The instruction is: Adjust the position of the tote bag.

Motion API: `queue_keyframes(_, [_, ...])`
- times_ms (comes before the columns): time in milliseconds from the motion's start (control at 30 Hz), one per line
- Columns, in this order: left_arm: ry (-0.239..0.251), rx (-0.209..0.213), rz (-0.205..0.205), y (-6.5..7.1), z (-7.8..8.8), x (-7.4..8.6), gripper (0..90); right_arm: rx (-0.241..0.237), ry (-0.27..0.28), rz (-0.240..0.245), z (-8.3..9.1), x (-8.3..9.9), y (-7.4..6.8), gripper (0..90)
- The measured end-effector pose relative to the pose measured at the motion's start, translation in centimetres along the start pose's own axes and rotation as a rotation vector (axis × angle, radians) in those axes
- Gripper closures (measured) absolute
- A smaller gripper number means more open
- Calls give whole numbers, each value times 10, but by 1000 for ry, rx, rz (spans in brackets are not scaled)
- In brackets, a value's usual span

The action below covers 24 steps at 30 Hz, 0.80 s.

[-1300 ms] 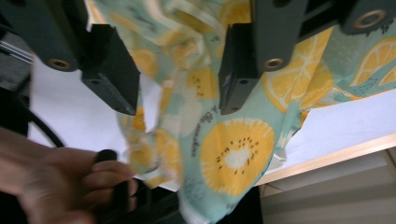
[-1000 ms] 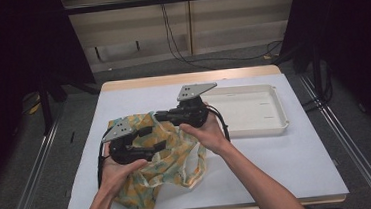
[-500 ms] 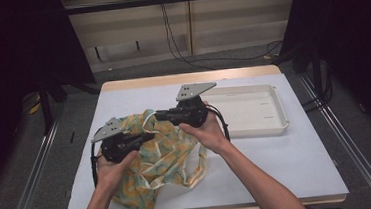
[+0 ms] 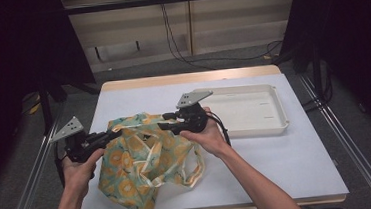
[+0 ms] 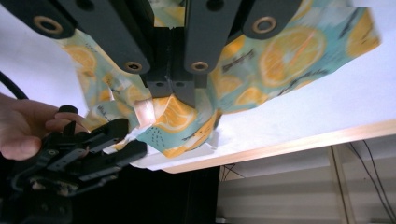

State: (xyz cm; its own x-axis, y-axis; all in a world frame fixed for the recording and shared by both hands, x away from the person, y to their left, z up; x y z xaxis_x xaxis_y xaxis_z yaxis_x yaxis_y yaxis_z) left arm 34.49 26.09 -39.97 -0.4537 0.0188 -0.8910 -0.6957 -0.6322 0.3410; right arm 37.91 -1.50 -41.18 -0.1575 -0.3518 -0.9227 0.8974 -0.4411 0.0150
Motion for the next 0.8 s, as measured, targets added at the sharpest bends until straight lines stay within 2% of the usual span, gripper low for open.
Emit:
queue_keyframes(33, [2, -6, 4, -4, 2, 1, 900, 0, 0, 0, 0, 0, 0, 622])
queue_keyframes(67, [11, 8, 19, -8, 4, 3, 900, -12, 4, 1, -1, 0, -1, 676])
queue_keyframes(133, [16, -22, 35, -15, 8, 5, 900, -15, 4, 3, -1, 0, -1, 692])
queue_keyframes(233, [5, -6, 52, -23, 8, 10, 900, -37, -2, 10, -5, 1, -2, 861])
queue_keyframes(300, [6, -4, 65, -28, 8, 13, 900, -34, 1, 11, -7, -1, -1, 895])
queue_keyframes(367, [8, -11, 75, -32, 6, 14, 900, -25, 9, 0, -11, -2, 3, 899])
queue_keyframes(433, [-4, -35, 73, -34, 3, 13, 900, -3, 14, -16, -16, -3, 10, 898])
queue_keyframes(500, [-24, -40, 67, -38, -2, 13, 900, 31, 10, -22, -22, -4, 17, 897])
queue_keyframes(567, [-33, -47, 80, -45, -7, 13, 900, 63, -4, -28, -31, -4, 27, 875])
queue_keyframes(600, [-44, -50, 88, -50, -9, 15, 900, 63, -4, -28, -31, -4, 27, 875])
queue_keyframes(633, [-57, -69, 94, -55, -12, 17, 900, 92, -17, -31, -37, -2, 32, 843])
queue_keyframes(667, [-72, -97, 93, -59, -14, 19, 900, 92, -17, -31, -37, -2, 32, 843])
queue_keyframes(733, [-94, -105, 95, -66, -18, 22, 900, 112, -41, -25, -43, 3, 36, 791])
queue_keyframes(800, [-93, -110, 110, -71, -20, 24, 900, 132, -74, -36, -48, 10, 39, 729])
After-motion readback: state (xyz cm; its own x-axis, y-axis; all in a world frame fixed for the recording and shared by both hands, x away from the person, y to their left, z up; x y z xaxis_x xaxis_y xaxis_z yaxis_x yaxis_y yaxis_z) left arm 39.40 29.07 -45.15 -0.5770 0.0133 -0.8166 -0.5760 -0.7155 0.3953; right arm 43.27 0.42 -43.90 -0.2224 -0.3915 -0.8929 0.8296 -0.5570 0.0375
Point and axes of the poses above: each handheld gripper's, and its own axes: z roughly backward along the jaws, x roughly out of its underside, y roughly to its right, the point moved 4 cm from there along -z, roughly forward along the jaws, and after that the axes turned 8 degrees about z, right-handed, at the moved point
